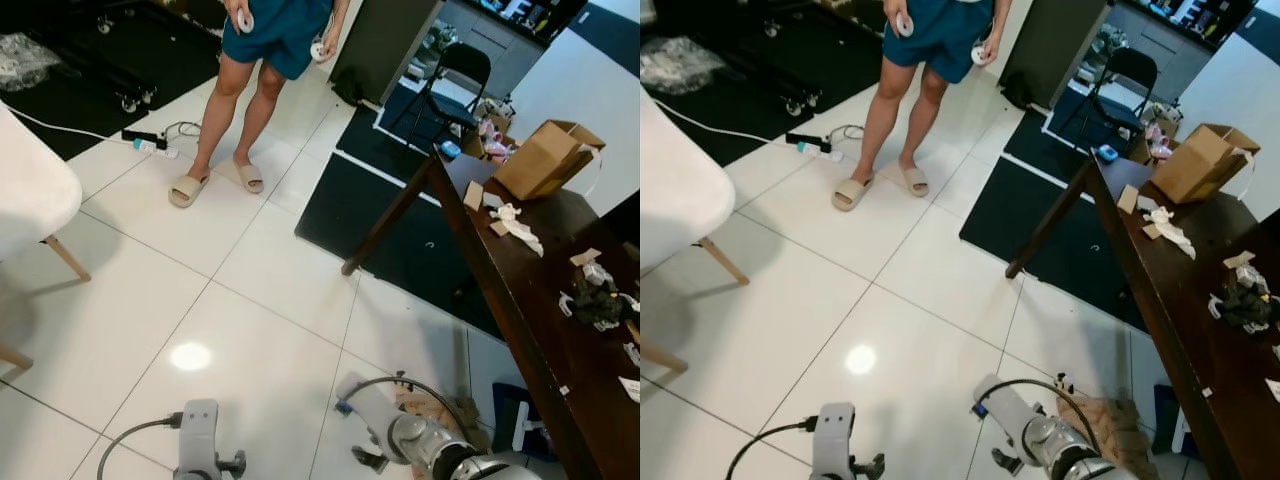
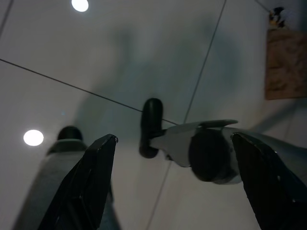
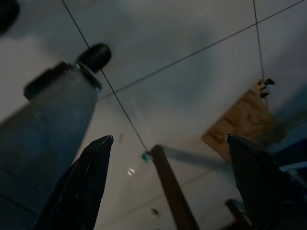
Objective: Picking trash to rubbish bin
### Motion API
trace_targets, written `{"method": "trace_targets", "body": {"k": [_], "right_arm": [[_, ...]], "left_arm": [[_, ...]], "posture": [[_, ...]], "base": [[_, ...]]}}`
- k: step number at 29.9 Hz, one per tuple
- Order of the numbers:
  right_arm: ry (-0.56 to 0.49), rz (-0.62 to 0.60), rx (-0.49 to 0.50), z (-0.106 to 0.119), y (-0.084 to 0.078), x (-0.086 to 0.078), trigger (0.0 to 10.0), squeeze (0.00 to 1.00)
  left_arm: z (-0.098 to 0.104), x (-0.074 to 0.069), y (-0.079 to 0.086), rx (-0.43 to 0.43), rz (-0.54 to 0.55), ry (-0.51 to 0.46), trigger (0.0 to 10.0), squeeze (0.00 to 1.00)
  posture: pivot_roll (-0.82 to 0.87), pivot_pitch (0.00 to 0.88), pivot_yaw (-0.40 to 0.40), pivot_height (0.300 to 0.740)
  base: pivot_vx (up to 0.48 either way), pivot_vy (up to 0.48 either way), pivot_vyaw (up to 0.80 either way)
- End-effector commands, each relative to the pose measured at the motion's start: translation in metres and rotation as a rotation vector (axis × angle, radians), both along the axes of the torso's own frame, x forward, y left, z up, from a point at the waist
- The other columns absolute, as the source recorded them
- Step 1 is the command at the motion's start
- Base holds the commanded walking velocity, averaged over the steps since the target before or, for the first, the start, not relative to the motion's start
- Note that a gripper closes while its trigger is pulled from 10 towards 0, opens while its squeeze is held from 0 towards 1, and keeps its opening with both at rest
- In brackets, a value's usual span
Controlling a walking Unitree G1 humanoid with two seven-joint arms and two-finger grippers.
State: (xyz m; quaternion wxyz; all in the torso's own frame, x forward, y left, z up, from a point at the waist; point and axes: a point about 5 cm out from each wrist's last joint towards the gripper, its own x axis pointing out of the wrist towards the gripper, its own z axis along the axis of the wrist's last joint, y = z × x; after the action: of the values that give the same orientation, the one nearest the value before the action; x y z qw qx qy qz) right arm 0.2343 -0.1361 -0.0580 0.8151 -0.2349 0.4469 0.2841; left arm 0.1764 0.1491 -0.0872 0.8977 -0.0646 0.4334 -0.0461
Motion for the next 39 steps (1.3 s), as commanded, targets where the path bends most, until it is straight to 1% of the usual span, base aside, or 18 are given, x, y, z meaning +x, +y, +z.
{"method": "trace_targets", "body": {"k": [1, 4, 7, 8, 10, 11, 12, 14, 15, 16, 19, 21, 23, 26, 30, 34, 37, 39], "right_arm": [[0.036, -0.055, -0.013, -0.007, -0.01, -0.01, 10.0, 0.0], [0.035, -0.204, 0.059, -0.01, -0.001, -0.015, 10.0, 0.0], [0.036, -0.242, 0.077, -0.011, 0.001, -0.016, 10.0, 0.0], [0.037, -0.288, 0.1, -0.012, 0.003, -0.017, 10.0, 0.0], [0.045, -0.385, 0.157, -0.014, 0.01, -0.021, 10.0, 0.0], [0.048, -0.424, 0.178, -0.015, 0.011, -0.022, 10.0, 0.0], [0.048, -0.424, 0.178, -0.015, 0.011, -0.022, 10.0, 0.0], [0.055, -0.494, 0.222, -0.016, 0.016, -0.024, 10.0, 0.0], [0.059, -0.541, 0.248, -0.016, 0.018, -0.025, 10.0, 0.0], [0.059, -0.541, 0.248, -0.016, 0.018, -0.025, 10.0, 0.0], [0.066, -0.635, 0.31, -0.016, 0.024, -0.025, 10.0, 0.0], [0.065, -0.657, 0.324, -0.016, 0.025, -0.025, 10.0, 0.0], [0.066, -0.715, 0.353, -0.016, 0.025, -0.025, 10.0, 0.0], [0.078, -0.803, 0.395, -0.017, 0.023, -0.027, 10.0, 0.0], [0.075, -0.807, 0.392, -0.017, 0.02, -0.027, 10.0, 0.0], [0.07, -0.771, 0.35, -0.018, 0.013, -0.027, 10.0, 0.0], [0.07, -0.761, 0.336, -0.018, 0.011, -0.027, 10.0, 0.0], [0.068, -0.734, 0.305, -0.019, 0.007, -0.028, 10.0, 0.0]], "left_arm": [[-0.007, -0.014, -0.002, 0.008, -0.029, 0.057, 10.0, 0.0], [-0.005, -0.011, 0.012, 0.061, -0.132, 0.059, 10.0, 0.0], [-0.004, -0.01, 0.015, 0.074, -0.161, 0.06, 10.0, 0.0], [-0.003, -0.009, 0.019, 0.091, -0.206, 0.058, 10.0, 0.0], [0.0, -0.005, 0.024, 0.12, -0.313, 0.057, 10.0, 0.0], [0.001, -0.003, 0.026, 0.135, -0.364, 0.057, 10.0, 0.0], [0.001, -0.003, 0.026, 0.135, -0.364, 0.057, 10.0, 0.0], [0.003, 0.001, 0.028, 0.165, -0.457, 0.055, 10.0, 0.0], [0.005, 0.003, 0.028, 0.183, -0.521, 0.054, 10.0, 0.0], [0.005, 0.003, 0.028, 0.183, -0.521, 0.054, 10.0, 0.0], [0.009, 0.009, 0.03, 0.224, -0.65, 0.055, 10.0, 0.0], [0.009, 0.01, 0.031, 0.231, -0.673, 0.056, 10.0, 0.0], [0.01, 0.011, 0.033, 0.241, -0.709, 0.061, 10.0, 0.0], [0.01, 0.01, 0.035, 0.241, -0.73, 0.071, 10.0, 0.0], [0.009, 0.009, 0.033, 0.231, -0.718, 0.072, 10.0, 0.0], [0.006, 0.005, 0.026, 0.202, -0.685, 0.072, 10.0, 0.0], [0.006, 0.004, 0.024, 0.193, -0.671, 0.072, 10.0, 0.0], [0.004, 0.002, 0.02, 0.175, -0.64, 0.071, 10.0, 0.0]], "posture": [[0.24, 0.051, -0.257, 0.74], [0.2, 0.049, -0.105, 0.74], [0.2, 0.049, -0.105, 0.74], [0.18, 0.047, -0.03, 0.74], [0.15, 0.043, 0.065, 0.74], [0.15, 0.043, 0.065, 0.74], [0.15, 0.043, 0.065, 0.74], [0.12, 0.038, 0.145, 0.74], [0.11, 0.038, 0.167, 0.74], [0.11, 0.038, 0.167, 0.74], [0.09, 0.046, 0.245, 0.74], [0.09, 0.046, 0.245, 0.74], [0.08, 0.054, 0.284, 0.74], [0.07, 0.056, 0.286, 0.74], [0.07, 0.055, 0.272, 0.74], [0.08, 0.055, 0.215, 0.74], [0.09, 0.055, 0.207, 0.74], [0.09, 0.057, 0.158, 0.74]], "base": [[0.0, 0.0, 0.0], [0.0, 0.0, 0.0], [0.0, 0.0, 0.0], [0.0, 0.0, 0.0], [0.0, 0.0, 0.0], [0.0, 0.0, 0.0], [0.0, 0.0, 0.0], [0.0, 0.0, 0.0], [0.0, 0.0, 0.0], [0.0, 0.0, 0.0], [0.0, 0.0, 0.0], [0.0, 0.0, 0.0], [0.0, 0.0, 0.0], [0.0, 0.0, 0.0], [0.0, 0.0, 0.0], [0.0, 0.0, 0.0], [0.0, 0.0, 0.0], [0.0, 0.0, 0.0]]}}
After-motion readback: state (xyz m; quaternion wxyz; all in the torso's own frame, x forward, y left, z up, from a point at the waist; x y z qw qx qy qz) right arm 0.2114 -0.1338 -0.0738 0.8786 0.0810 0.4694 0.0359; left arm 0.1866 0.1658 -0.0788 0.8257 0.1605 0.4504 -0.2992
